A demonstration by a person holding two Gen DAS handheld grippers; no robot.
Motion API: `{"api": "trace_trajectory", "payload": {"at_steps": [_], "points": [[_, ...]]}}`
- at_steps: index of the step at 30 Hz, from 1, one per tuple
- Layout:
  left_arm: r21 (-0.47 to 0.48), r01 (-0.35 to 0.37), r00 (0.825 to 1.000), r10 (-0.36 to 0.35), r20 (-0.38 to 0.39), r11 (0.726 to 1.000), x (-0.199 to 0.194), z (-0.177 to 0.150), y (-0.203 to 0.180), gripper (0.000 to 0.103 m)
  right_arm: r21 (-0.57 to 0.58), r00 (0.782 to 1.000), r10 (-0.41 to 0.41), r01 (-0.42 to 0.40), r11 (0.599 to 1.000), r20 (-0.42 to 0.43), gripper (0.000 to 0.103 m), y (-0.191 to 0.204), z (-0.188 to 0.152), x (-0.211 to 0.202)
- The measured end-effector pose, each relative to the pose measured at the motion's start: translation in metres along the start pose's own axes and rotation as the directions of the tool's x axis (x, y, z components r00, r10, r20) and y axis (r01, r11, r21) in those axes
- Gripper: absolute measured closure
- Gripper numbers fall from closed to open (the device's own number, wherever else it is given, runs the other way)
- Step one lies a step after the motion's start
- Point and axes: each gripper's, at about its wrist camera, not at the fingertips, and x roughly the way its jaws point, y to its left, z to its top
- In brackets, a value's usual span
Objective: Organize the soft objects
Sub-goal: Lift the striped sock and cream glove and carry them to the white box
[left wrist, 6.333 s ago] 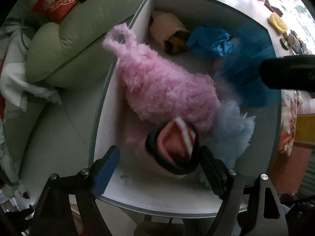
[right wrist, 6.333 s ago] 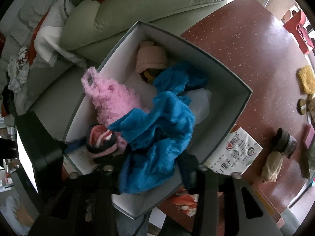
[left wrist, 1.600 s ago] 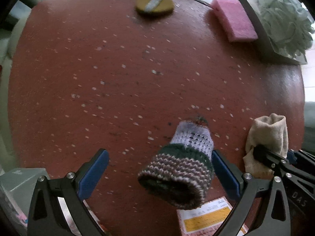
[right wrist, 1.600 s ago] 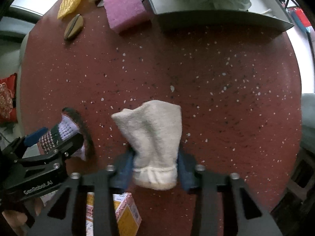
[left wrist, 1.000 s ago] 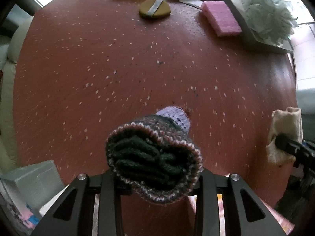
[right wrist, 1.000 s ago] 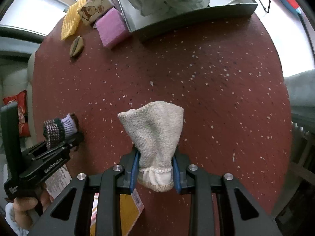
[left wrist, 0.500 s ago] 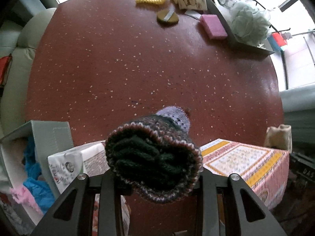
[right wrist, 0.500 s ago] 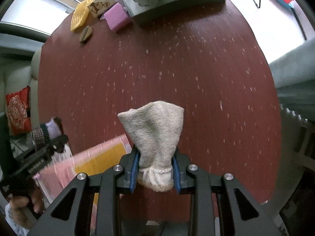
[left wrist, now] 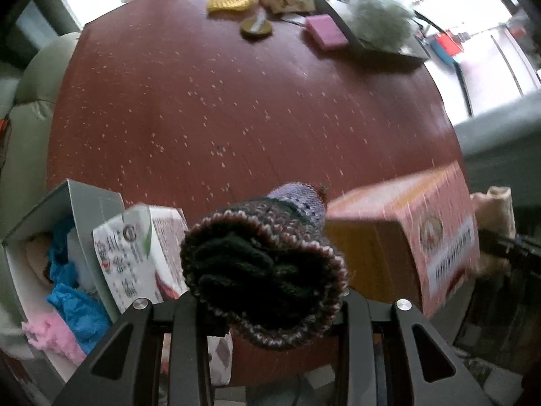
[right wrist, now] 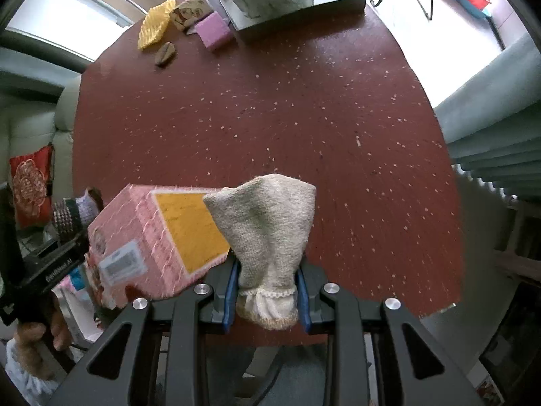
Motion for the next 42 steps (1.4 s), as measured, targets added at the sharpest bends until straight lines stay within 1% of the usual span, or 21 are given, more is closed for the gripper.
{"api": "trace_trajectory", "payload": {"at_steps": [3, 6, 10, 13, 17, 21, 25, 29, 31, 37, 42], "points": [[0.037, 0.023, 0.999, -0.022, -0.025, 0.999, -0.003, -0.016, 0.0, 0.069, -0.003, 1.0, 0.006, -0.006, 1.0, 0.0, 0.071, 0.003, -0.013, -0.009], [0.084, 0.031, 0.999, -0.028, -0.032, 0.996, -0.006, -0.029, -0.002, 0.069, -0.014, 1.0, 0.007, -0.007, 1.0, -0.01, 0.071, 0.007, -0.026, -0.013], [0.119, 0.076, 0.996, -0.07, -0.049, 0.99, -0.012, -0.047, -0.002, 0.069, -0.043, 0.999, 0.013, -0.014, 0.999, -0.042, 0.071, 0.019, -0.045, -0.012], [0.149, 0.089, 0.995, -0.082, -0.053, 0.985, -0.016, -0.06, -0.002, 0.069, -0.069, 0.997, 0.024, -0.029, 0.997, -0.07, 0.071, 0.029, -0.06, -0.01], [0.175, 0.115, 0.992, -0.104, -0.069, 0.978, -0.02, -0.078, 0.001, 0.069, -0.123, 0.994, 0.037, -0.049, 0.991, -0.105, 0.071, 0.047, -0.071, -0.007], [0.183, 0.116, 0.992, -0.105, -0.066, 0.976, -0.024, -0.093, 0.007, 0.069, -0.198, 0.991, 0.041, -0.067, 0.978, -0.13, 0.071, 0.068, -0.074, -0.006], [0.16, 0.117, 0.993, -0.11, -0.051, 0.98, -0.032, -0.106, 0.021, 0.069, -0.285, 0.988, 0.036, -0.078, 0.955, -0.149, 0.071, 0.095, -0.076, -0.005], [0.123, 0.1, 0.995, -0.097, -0.029, 0.987, -0.039, -0.119, 0.038, 0.069, -0.392, 0.988, 0.01, -0.071, 0.917, -0.155, 0.071, 0.128, -0.076, -0.002], [0.098, 0.094, 0.995, -0.093, -0.018, 0.991, -0.044, -0.125, 0.046, 0.069, -0.427, 0.987, 0.001, -0.069, 0.901, -0.158, 0.071, 0.14, -0.075, -0.001], [-0.014, 0.081, 0.997, -0.081, 0.009, 0.997, -0.052, -0.148, 0.076, 0.069, -0.537, 0.985, -0.016, -0.081, 0.84, -0.173, 0.071, 0.18, -0.071, 0.004], [-0.133, 0.064, 0.997, -0.059, 0.041, 0.989, -0.059, -0.168, 0.103, 0.069, -0.625, 0.984, -0.023, -0.093, 0.775, -0.175, 0.071, 0.216, -0.071, 0.005]]}}
